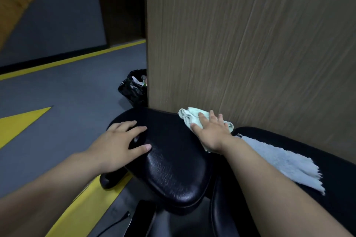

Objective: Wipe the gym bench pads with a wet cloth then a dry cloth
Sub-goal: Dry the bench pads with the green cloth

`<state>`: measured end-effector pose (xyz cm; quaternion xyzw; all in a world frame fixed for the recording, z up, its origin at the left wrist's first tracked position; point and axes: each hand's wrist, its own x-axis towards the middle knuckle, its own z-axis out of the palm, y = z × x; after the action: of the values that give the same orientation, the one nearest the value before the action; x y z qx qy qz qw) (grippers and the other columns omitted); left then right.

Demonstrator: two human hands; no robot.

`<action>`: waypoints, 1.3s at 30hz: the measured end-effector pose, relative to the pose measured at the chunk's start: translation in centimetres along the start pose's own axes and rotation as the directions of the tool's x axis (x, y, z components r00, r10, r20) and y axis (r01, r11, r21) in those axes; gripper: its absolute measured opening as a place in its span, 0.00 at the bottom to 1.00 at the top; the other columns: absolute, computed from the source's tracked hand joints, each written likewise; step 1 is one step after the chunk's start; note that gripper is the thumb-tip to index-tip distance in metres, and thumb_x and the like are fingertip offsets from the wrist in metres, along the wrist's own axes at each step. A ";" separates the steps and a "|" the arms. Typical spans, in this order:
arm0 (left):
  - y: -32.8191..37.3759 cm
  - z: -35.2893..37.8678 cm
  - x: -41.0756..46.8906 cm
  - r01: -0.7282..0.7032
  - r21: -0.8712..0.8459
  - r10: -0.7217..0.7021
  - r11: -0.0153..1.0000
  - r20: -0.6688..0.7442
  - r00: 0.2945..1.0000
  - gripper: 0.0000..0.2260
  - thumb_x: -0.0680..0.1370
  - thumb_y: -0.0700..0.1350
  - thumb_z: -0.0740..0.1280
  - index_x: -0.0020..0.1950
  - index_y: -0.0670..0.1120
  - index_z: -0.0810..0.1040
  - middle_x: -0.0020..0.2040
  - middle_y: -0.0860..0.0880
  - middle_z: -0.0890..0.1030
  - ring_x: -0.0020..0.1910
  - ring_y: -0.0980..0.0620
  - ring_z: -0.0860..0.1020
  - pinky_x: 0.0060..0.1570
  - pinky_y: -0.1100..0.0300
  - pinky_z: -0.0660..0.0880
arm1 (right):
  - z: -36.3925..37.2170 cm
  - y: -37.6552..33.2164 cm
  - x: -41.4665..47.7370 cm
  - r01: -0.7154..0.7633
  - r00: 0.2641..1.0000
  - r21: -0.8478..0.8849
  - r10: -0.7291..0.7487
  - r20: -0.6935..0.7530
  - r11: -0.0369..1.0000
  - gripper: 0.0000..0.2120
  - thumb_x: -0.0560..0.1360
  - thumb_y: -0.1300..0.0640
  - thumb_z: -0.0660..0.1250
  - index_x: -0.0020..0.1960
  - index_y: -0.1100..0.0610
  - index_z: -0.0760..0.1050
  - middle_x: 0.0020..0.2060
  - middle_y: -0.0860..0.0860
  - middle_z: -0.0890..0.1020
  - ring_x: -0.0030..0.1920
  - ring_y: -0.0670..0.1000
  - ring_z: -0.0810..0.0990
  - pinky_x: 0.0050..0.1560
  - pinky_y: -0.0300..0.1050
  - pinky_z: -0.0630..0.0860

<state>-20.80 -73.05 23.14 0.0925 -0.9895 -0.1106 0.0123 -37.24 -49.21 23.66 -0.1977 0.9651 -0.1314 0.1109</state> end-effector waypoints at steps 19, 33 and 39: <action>-4.7 1.2 -0.5 -0.159 0.015 0.160 0.987 -0.110 0.981 0.36 0.73 0.74 0.45 0.77 0.59 0.63 0.77 0.51 0.61 0.75 0.49 0.59 0.70 0.48 0.62 | 5.8 -6.0 -17.7 0.273 0.953 -0.056 -0.278 -0.121 0.960 0.36 0.70 0.40 0.38 0.78 0.39 0.52 0.80 0.46 0.49 0.79 0.48 0.44 0.76 0.45 0.46; -9.0 0.9 1.1 -0.233 -0.050 0.226 0.971 -0.120 0.967 0.33 0.74 0.73 0.52 0.77 0.60 0.63 0.77 0.54 0.61 0.75 0.51 0.59 0.75 0.48 0.57 | 7.3 -5.8 -13.0 0.373 0.879 -0.440 -0.463 -0.114 0.817 0.36 0.80 0.34 0.45 0.74 0.58 0.65 0.73 0.63 0.67 0.73 0.64 0.64 0.66 0.58 0.58; -11.9 1.5 1.3 -0.092 -0.109 0.078 0.990 -0.125 0.989 0.41 0.73 0.74 0.50 0.80 0.52 0.56 0.77 0.50 0.61 0.75 0.48 0.60 0.75 0.49 0.56 | 9.1 -8.6 -11.7 0.261 0.895 -0.467 -0.393 -0.211 0.845 0.38 0.71 0.37 0.55 0.70 0.64 0.69 0.68 0.71 0.70 0.66 0.72 0.72 0.63 0.63 0.60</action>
<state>-20.00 -84.38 19.06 0.0559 -0.9820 -0.1606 0.0821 -21.27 -53.99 19.54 -0.3583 0.9267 0.0376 -0.1067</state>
